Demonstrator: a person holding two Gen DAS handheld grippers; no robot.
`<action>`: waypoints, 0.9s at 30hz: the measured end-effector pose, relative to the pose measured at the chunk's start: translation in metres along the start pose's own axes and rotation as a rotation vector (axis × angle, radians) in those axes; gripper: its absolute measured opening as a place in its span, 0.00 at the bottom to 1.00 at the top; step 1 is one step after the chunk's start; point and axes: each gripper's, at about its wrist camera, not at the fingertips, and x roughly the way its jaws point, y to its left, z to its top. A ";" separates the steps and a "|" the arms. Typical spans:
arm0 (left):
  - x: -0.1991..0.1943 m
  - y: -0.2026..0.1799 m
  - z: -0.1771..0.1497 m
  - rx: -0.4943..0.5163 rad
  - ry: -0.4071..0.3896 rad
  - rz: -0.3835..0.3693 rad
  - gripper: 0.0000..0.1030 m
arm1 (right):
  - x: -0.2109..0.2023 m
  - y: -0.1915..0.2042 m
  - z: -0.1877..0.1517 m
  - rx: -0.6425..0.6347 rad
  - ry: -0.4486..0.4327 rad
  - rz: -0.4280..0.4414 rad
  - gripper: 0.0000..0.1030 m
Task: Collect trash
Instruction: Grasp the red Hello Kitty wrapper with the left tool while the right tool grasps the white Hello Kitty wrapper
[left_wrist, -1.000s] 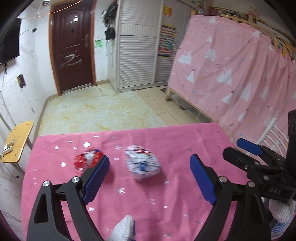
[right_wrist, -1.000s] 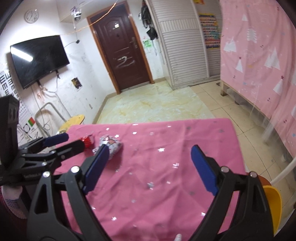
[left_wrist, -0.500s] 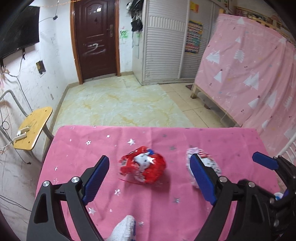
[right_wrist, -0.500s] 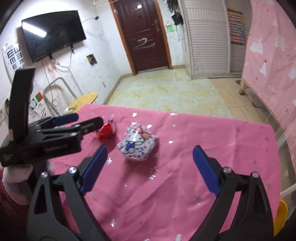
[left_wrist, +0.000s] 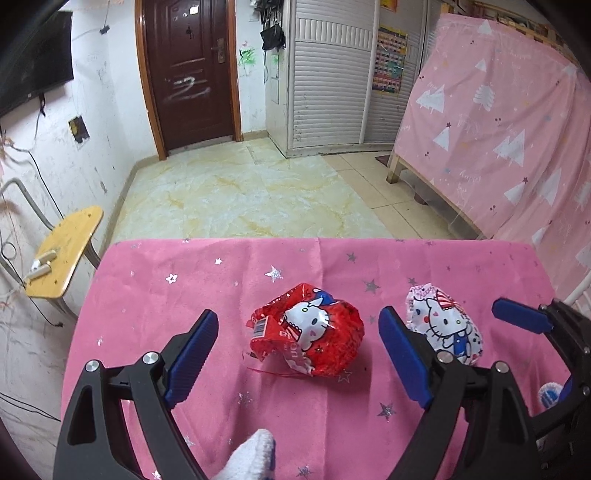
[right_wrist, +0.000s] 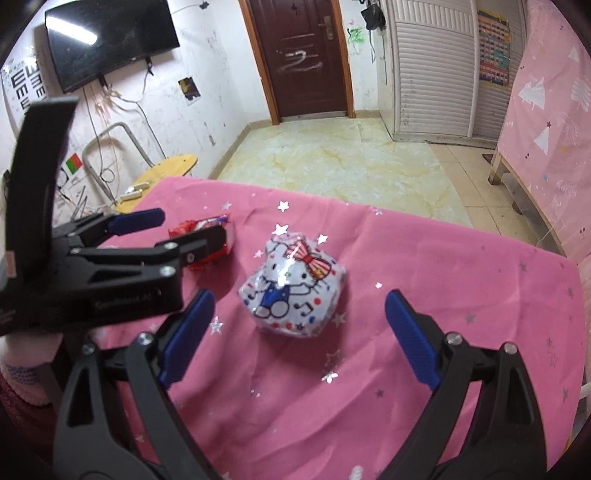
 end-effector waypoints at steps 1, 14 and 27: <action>0.001 -0.002 0.000 0.008 0.003 -0.004 0.70 | 0.002 0.001 0.000 -0.005 0.002 -0.002 0.87; 0.011 -0.010 -0.002 0.034 0.020 -0.032 0.31 | 0.015 0.004 0.005 -0.040 0.031 -0.008 0.79; -0.005 -0.001 -0.009 -0.012 0.002 -0.028 0.29 | 0.017 -0.005 0.001 0.004 0.043 0.010 0.44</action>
